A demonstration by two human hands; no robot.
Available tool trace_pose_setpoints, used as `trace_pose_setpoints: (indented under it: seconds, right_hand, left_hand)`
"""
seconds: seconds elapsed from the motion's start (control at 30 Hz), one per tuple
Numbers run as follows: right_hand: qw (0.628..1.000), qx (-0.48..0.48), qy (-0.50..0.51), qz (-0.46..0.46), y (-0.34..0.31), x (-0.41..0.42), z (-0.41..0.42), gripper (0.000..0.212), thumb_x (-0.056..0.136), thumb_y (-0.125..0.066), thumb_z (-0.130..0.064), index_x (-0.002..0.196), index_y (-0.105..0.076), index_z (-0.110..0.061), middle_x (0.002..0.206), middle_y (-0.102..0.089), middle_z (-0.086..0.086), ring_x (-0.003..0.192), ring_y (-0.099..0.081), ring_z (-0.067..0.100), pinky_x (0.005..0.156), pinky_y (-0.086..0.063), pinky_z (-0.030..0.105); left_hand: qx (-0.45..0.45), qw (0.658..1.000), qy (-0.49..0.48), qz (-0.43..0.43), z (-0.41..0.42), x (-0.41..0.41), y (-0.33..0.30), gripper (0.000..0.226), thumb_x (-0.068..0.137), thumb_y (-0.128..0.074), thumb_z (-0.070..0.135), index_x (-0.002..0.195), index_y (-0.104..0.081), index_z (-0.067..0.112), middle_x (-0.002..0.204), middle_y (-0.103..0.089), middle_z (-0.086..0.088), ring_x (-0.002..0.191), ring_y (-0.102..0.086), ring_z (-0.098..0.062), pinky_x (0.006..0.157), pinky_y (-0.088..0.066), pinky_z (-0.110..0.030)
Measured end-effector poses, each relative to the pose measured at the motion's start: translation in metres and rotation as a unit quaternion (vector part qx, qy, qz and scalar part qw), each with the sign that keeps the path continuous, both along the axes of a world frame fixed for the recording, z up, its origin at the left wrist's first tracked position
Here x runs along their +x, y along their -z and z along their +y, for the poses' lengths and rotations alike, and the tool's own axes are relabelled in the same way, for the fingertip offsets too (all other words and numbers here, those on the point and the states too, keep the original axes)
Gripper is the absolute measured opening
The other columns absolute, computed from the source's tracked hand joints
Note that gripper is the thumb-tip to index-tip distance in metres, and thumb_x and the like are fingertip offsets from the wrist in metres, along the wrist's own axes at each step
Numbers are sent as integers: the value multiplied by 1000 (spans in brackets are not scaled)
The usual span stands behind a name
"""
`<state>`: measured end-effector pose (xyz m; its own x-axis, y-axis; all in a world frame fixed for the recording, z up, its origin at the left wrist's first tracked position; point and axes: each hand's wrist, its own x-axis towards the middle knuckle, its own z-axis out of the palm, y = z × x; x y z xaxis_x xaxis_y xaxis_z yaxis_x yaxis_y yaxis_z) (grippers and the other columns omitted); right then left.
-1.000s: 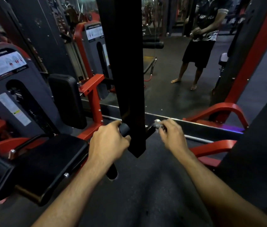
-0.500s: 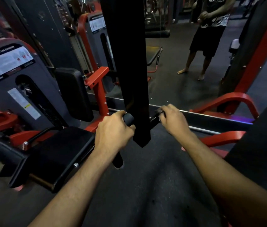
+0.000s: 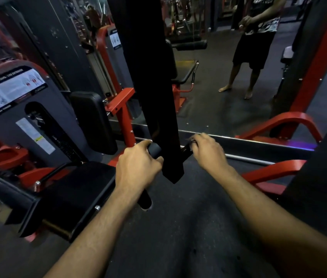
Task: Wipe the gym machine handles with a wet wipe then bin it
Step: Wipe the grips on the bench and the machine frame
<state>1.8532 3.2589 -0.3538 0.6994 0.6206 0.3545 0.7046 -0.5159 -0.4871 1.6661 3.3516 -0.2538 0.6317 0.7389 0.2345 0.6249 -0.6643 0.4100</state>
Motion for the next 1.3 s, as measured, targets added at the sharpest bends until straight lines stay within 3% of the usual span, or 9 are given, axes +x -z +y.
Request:
trace_pose_setpoints:
  seconds: [0.1, 0.23, 0.43, 0.53, 0.67, 0.83, 1.0, 1.1, 1.3]
  right_hand:
    - [998, -10, -69, 5, -4, -18, 10, 21, 95, -55, -14, 111, -65, -8, 109, -59, 9, 106, -58, 34, 82, -50, 46]
    - [983, -1, -178, -31, 5, -18, -9, 10, 94, -60, -14, 102, -64, -9, 100, -60, 5, 87, -63, 34, 67, -53, 44]
    - [1000, -15, -24, 2, -4, 5, 1, 23, 94, -55, -18, 115, -65, -18, 110, -64, 3, 104, -63, 29, 81, -52, 41]
    - [996, -40, -85, 11, -7, -14, 11, 21, 94, -52, -16, 110, -64, -10, 110, -62, 8, 104, -60, 33, 84, -52, 44]
    - [984, -9, -178, -12, 8, -14, -6, 9, 92, -57, -16, 98, -62, -11, 99, -63, 5, 86, -65, 36, 68, -54, 48]
    - [999, 27, -33, -5, 7, 9, 1, 26, 91, -59, -14, 116, -67, -19, 109, -69, 3, 99, -67, 31, 80, -56, 43]
    - [990, 52, -130, 24, 14, -17, 1, 15, 94, -56, -12, 104, -66, -9, 96, -66, 5, 89, -65, 30, 73, -54, 44]
    - [983, 59, -175, -9, 22, -13, -15, 31, 94, -54, -24, 121, -68, -19, 101, -69, -2, 90, -68, 24, 71, -57, 40]
    - [999, 47, -10, 24, 6, 4, 4, 24, 91, -59, -13, 111, -71, -14, 105, -72, 8, 98, -66, 33, 82, -53, 41]
  left_hand:
    - [-6, 1000, -1, -3, 0, 0, -2, 25, 80, -74, 39, 103, -66, 33, 81, -69, 6, 72, -71, -21, 67, -58, -35]
    - [-5, 1000, -2, -4, 0, -2, -5, 27, 81, -74, 39, 106, -67, 33, 84, -70, 4, 80, -70, -23, 66, -51, -31]
    - [8, 1000, -16, -1, -1, 0, -2, 21, 80, -74, 41, 95, -62, 32, 80, -67, 7, 81, -70, -24, 65, -47, -31]
    - [24, 999, -22, 1, -2, 1, -3, 24, 83, -74, 41, 102, -65, 30, 80, -57, 9, 90, -68, -27, 67, -40, -30]
    - [15, 1000, -21, -4, -3, 0, -4, 27, 82, -74, 41, 106, -66, 32, 80, -56, 10, 93, -68, -26, 68, -39, -29]
    - [14, 1000, -27, -7, -4, 0, -3, 27, 83, -73, 41, 108, -66, 33, 79, -51, 11, 92, -68, -27, 67, -39, -29]
    - [18, 999, -26, -15, -2, -4, -3, 29, 84, -73, 40, 110, -66, 31, 79, -53, 12, 63, -44, -8, 53, -32, -22]
    - [2, 1000, -23, -16, -2, -6, -3, 29, 85, -73, 40, 112, -65, 33, 78, -54, 13, 56, -35, -4, 49, -26, -17]
    - [-6, 1000, -22, -18, -4, -3, -3, 30, 83, -73, 41, 110, -66, 32, 79, -58, 11, 68, -47, -10, 63, -40, -27]
